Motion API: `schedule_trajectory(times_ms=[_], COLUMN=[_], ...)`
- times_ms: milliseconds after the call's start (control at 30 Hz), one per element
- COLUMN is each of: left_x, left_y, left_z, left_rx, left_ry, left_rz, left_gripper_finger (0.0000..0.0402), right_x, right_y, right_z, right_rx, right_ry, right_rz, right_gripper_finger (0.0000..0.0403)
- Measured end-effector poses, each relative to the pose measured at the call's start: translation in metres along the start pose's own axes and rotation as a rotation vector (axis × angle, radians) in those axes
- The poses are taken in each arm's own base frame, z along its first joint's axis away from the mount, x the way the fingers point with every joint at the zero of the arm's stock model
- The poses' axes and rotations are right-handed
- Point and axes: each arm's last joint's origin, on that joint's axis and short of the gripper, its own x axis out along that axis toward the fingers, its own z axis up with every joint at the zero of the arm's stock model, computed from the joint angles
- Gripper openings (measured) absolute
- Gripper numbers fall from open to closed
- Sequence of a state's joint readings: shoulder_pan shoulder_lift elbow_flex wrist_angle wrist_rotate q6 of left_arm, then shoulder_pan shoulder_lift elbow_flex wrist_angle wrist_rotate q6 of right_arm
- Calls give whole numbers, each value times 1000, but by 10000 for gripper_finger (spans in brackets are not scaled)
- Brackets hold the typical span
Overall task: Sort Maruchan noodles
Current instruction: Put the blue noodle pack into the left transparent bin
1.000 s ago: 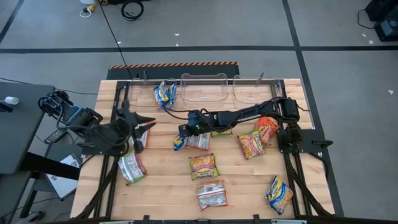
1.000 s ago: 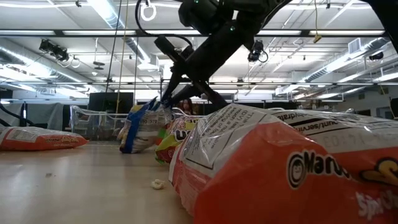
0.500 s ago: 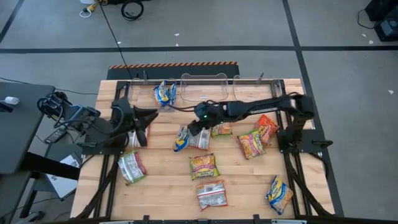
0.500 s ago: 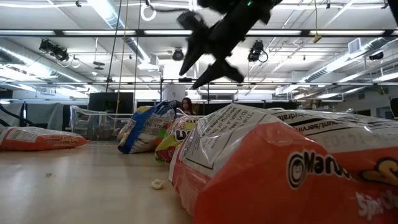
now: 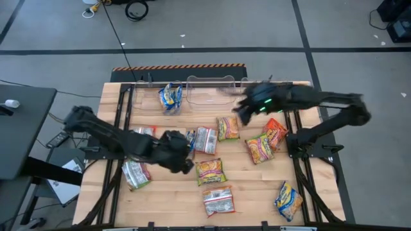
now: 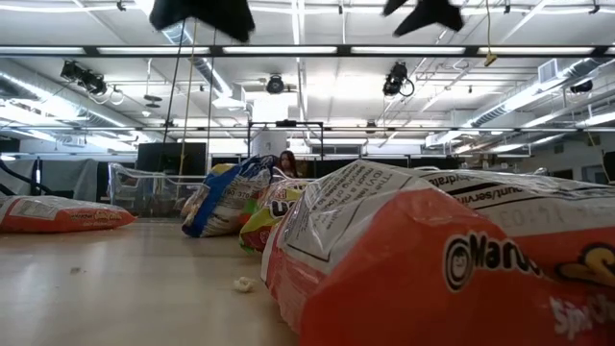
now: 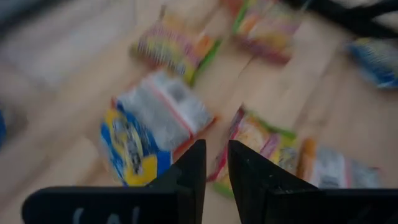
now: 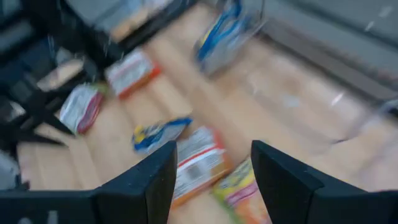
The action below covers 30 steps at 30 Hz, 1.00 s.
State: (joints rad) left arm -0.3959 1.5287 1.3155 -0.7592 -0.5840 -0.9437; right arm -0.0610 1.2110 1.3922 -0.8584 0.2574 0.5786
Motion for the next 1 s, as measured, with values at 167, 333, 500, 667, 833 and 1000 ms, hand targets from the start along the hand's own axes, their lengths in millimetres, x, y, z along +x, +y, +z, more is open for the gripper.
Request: schedule_trajectory(times_ms=[167, 333, 500, 667, 833, 1000], left_x=[48, 75, 91, 104, 121, 132], left_y=[-2, 3, 13, 14, 21, 27], left_z=[-7, -9, -2, 7, -2, -5], left_rx=[-123, -221, -338, -371, -338, -327], left_ry=[100, 149, 159, 225, 244, 261], left_rz=[86, 137, 178, 171, 275, 327], left_gripper_finger=[88, 153, 207, 208, 202, 202], right_x=[-59, -84, -87, -84, -77, -68], right_y=[-27, -36, -40, -42, -42, -41], right_z=[0, -7, -13, -17, -15, -13], right_rx=[-46, -95, -128, -176, -183, -176], right_ry=[-102, -109, -47, -2, 12, 31], right_rz=[43, 104, 101, 66, 44, 17], right_gripper_finger=[214, 220, 220, 221, 220, 220])
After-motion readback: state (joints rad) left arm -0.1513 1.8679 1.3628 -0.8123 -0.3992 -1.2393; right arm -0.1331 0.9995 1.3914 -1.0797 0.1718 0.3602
